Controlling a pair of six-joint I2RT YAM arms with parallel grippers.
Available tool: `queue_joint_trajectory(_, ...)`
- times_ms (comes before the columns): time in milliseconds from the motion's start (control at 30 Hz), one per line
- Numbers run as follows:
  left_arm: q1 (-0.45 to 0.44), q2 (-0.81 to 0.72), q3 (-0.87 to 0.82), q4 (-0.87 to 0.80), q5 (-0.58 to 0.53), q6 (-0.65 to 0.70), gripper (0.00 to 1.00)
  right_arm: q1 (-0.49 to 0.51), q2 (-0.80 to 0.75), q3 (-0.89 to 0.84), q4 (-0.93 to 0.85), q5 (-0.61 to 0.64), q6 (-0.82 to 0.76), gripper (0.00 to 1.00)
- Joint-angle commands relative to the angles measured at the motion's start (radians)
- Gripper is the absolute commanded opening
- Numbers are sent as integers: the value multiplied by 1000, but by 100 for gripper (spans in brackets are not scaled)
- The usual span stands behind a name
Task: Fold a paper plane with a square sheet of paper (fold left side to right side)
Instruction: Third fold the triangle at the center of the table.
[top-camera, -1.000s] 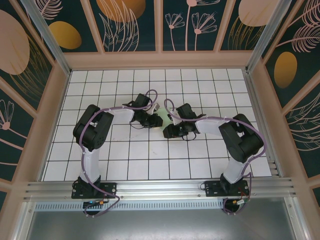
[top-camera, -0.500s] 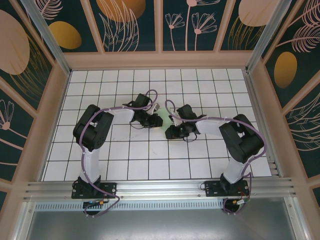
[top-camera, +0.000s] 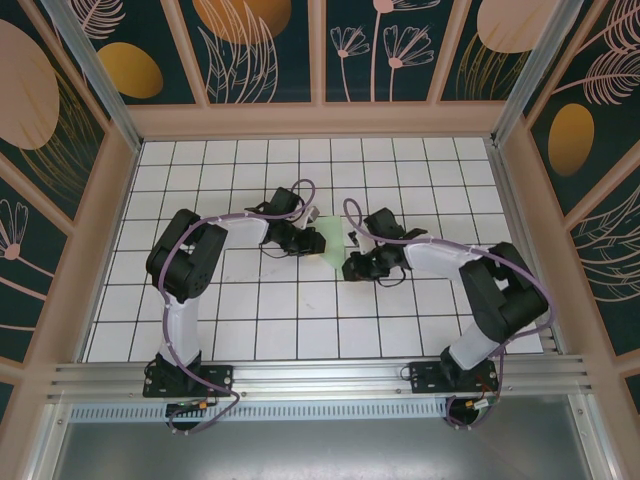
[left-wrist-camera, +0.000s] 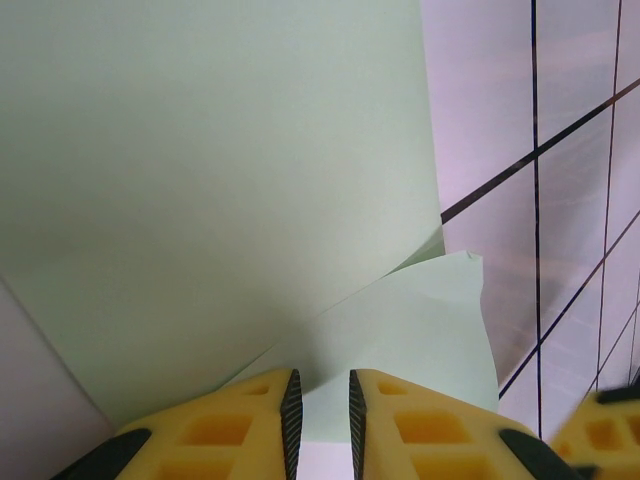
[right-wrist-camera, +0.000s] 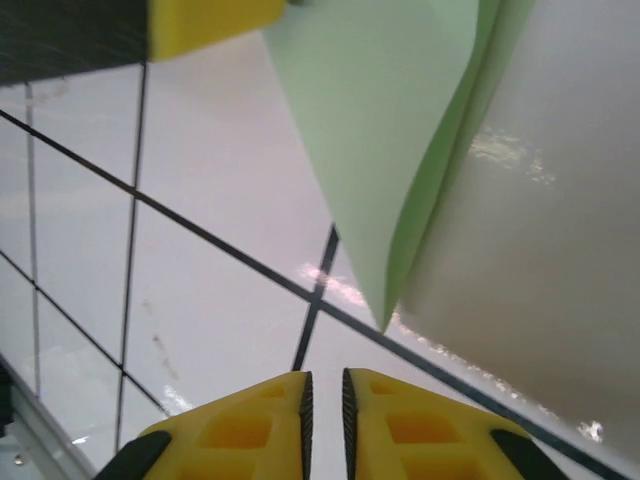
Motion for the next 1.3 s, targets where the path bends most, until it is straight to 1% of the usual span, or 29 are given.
queue_joint_trajectory(0, -1, 62, -13, -8, -102, 1, 24, 0, -31, 48, -44, -41, 27, 17)
queue_joint_trajectory(100, -2, 59, -14, -5, -100, -1, 24, 11, -2, 54, 11, -54, 64, 14)
queue_joint_trajectory(200, -1, 57, -16, -3, -97, 0, 24, 20, 70, 78, 42, -29, 97, 4)
queue_joint_trajectory(300, -2, 56, -16, -3, -95, 0, 24, 21, 126, 94, 67, 8, 140, 0)
queue_joint_trajectory(367, -1, 56, -17, -2, -95, 0, 24, 19, 148, 103, 72, 37, 165, 0)
queue_joint_trajectory(567, -1, 53, -17, 2, -93, 0, 24, 11, 170, 91, 76, 57, 193, 0)
queue_joint_trajectory(767, -2, 41, -17, 4, -92, 0, 25, -6, 167, 31, 77, 52, 235, 0)
queue_joint_trajectory(900, -1, -5, -1, -16, -97, 13, 27, -10, 162, -31, 78, 56, 264, 0)
queue_joint_trajectory(933, 0, -22, 3, -23, -102, 16, 28, -42, 161, -48, 84, 54, 271, 0)
queue_joint_trajectory(1033, 0, -69, 15, -38, -95, 18, 31, -68, 163, -98, 118, 26, 287, 0)
queue_joint_trajectory(1133, -2, -108, 10, -44, -88, 7, 31, -78, 172, -123, 142, 10, 294, 0)
queue_joint_trajectory(1267, -26, -147, -11, -72, -95, 7, 28, -79, 180, -125, 148, 8, 287, 0)
